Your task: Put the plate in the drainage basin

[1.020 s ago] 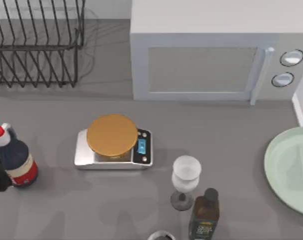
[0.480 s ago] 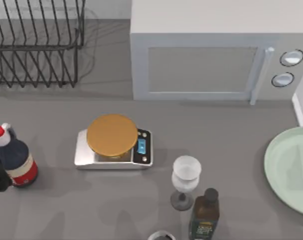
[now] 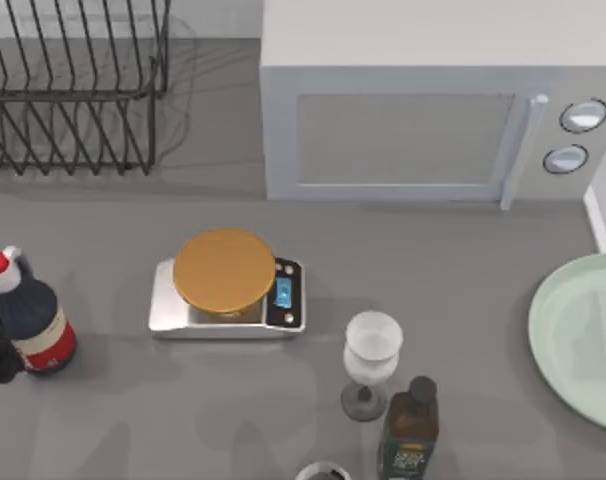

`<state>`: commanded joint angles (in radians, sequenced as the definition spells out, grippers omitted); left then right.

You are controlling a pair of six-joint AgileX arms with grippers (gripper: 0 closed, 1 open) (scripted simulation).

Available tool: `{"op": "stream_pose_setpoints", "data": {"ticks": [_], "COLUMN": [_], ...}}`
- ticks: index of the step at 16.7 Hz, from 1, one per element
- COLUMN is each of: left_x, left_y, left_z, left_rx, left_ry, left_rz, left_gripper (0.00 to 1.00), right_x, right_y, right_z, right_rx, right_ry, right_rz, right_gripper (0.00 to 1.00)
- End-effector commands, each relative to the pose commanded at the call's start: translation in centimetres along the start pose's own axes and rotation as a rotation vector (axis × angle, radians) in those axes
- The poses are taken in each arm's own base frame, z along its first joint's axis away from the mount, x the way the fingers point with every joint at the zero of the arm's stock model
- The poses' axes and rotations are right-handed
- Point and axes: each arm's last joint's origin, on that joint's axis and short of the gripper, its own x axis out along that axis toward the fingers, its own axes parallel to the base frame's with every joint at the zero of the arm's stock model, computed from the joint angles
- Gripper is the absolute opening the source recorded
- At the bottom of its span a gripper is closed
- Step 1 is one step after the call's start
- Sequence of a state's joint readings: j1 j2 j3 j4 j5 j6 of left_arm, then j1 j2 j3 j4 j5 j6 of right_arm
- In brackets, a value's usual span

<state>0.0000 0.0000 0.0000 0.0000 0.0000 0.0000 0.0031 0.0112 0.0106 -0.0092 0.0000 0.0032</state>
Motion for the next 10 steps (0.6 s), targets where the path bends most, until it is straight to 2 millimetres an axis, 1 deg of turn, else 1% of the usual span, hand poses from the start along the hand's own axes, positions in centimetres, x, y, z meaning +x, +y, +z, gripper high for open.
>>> {"op": "stream_pose_setpoints", "data": {"ticks": [3, 6, 8, 10], "left_x": [0.0, 0.0, 0.0, 0.0], "left_y": [0.0, 0.0, 0.0, 0.0], "left_z": [0.0, 0.0, 0.0, 0.0], "left_rx": [0.000, 0.000, 0.000, 0.000], "left_ry": [0.000, 0.000, 0.000, 0.000], "left_rz": [0.000, 0.000, 0.000, 0.000], "left_gripper": [1.00, 1.00, 1.00, 1.00], "right_x": [0.2, 1.0, 2.3, 4.2], "right_y": [0.3, 0.8, 1.4, 2.2], "right_z": [1.4, 3.7, 5.3, 6.6], "right_rx": [0.024, 0.060, 0.083, 0.099], "right_ry": [0.084, 0.255, 0.408, 0.583], "right_rz": [0.023, 0.058, 0.079, 0.093], "right_gripper": [1.00, 1.00, 1.00, 1.00]}}
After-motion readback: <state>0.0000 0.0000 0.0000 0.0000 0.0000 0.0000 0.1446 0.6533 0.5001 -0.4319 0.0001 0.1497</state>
